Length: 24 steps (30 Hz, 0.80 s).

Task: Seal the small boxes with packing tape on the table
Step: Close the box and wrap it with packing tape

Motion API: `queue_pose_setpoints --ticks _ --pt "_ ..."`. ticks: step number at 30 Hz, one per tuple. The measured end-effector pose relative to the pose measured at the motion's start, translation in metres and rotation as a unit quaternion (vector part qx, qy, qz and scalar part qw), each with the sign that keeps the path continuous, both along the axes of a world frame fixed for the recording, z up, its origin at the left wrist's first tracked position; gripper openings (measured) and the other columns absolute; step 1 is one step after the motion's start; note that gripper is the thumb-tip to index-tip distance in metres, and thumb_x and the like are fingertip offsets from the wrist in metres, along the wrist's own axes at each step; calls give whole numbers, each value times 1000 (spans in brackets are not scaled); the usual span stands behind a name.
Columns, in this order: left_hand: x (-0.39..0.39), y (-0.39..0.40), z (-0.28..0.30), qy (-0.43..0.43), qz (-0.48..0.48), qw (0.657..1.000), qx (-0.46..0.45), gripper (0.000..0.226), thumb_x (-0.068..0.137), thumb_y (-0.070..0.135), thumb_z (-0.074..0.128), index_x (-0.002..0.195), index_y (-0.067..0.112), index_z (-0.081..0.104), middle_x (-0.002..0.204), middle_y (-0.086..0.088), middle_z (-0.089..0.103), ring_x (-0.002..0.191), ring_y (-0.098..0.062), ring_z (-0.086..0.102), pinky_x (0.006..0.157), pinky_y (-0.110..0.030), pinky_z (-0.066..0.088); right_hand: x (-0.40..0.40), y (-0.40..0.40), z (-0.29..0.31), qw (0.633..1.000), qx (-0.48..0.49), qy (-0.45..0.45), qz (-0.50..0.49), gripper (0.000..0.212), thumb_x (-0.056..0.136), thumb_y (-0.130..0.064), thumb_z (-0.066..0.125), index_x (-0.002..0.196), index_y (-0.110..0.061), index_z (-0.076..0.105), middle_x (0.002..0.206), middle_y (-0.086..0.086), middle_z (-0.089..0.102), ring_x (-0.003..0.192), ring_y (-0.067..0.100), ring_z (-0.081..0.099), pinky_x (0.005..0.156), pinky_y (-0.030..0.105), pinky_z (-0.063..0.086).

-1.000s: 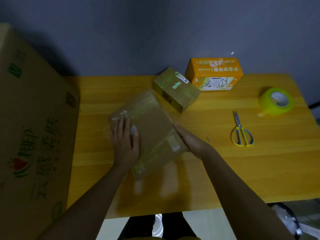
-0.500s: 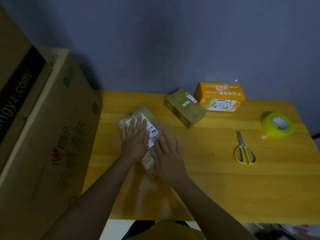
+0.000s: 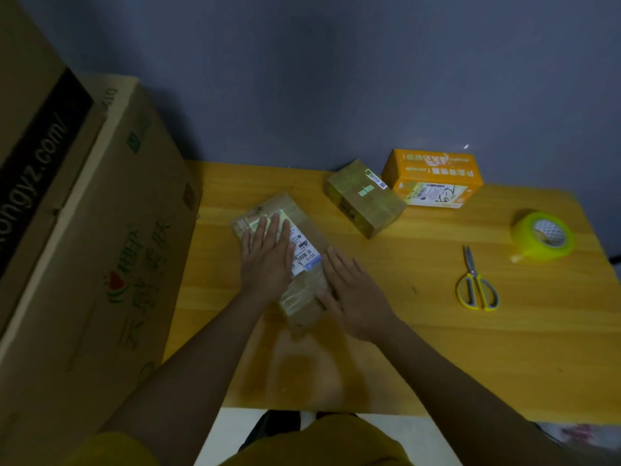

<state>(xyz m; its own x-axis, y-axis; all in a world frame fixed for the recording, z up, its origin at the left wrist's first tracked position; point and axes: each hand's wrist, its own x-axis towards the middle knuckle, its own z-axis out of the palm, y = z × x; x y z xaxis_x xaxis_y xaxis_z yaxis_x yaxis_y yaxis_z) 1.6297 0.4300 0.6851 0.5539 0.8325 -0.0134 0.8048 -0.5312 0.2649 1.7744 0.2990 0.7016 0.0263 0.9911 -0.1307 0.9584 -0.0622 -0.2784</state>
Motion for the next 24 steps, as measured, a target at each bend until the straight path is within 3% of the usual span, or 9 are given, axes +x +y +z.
queue_pose_setpoints --ticks 4,8,11,14,15,17,20,22,24 --pt "3 0 0 3 0 1000 -10 80 86 51 -12 153 20 19 162 1 6 149 -19 -2 117 -39 -6 -3 -22 1 992 109 -67 7 52 97 -37 35 125 -3 62 133 12 59 128 24 52 115 42 25" --pt "-3 5 -1 -15 -11 999 -32 79 86 55 -11 153 23 16 162 3 2 148 -16 -7 114 -34 -11 -37 -2 -9 992 69 34 96 58 103 -40 21 141 -4 45 150 13 41 143 21 32 119 42 18" --pt "-5 6 -1 -24 -18 998 -49 67 93 51 2 154 24 14 162 5 -1 148 -14 -10 113 -32 -14 -16 -23 -10 982 66 95 148 53 100 -37 34 140 -6 48 149 8 43 141 16 33 119 31 18" --pt "-3 4 0 -35 -4 998 -49 64 94 49 6 153 26 15 162 4 0 147 -15 -11 113 -37 -17 11 -26 3 968 167 188 -3 39 94 -31 49 124 -12 65 133 1 60 120 8 55 97 33 49" --pt "-3 0 0 -38 13 998 -43 62 95 50 8 153 28 15 162 2 -1 147 -16 -14 111 -40 -21 16 -18 5 956 182 212 -90 40 95 -32 52 129 -13 60 139 1 54 121 7 51 97 31 48" --pt "-1 -7 -1 -43 79 995 -34 59 99 51 15 153 30 8 161 -3 -9 145 -24 -20 107 -51 -22 12 3 10 912 56 325 -245 58 93 -43 58 144 -20 43 150 -2 37 132 10 40 108 30 37" --pt "4 -15 4 -132 200 965 -107 69 98 51 34 154 22 6 160 -10 -14 146 -36 -8 116 -57 12 -2 15 7 818 -52 484 -308 36 86 -48 66 117 -31 60 128 4 63 102 12 65 92 34 53" --pt "7 -16 7 -247 207 934 -152 71 97 52 39 154 21 11 160 -5 -12 147 -31 2 112 -48 29 -6 8 9 811 -2 485 -328 34 84 -50 67 109 -28 67 110 2 72 87 7 69 84 33 57" --pt "8 -19 7 -343 151 911 -172 68 97 52 37 153 23 11 160 2 -11 147 -20 7 110 -41 33 -7 -4 10 839 67 432 -325 57 81 -62 62 122 -23 64 97 -6 72 81 9 69 74 27 57"
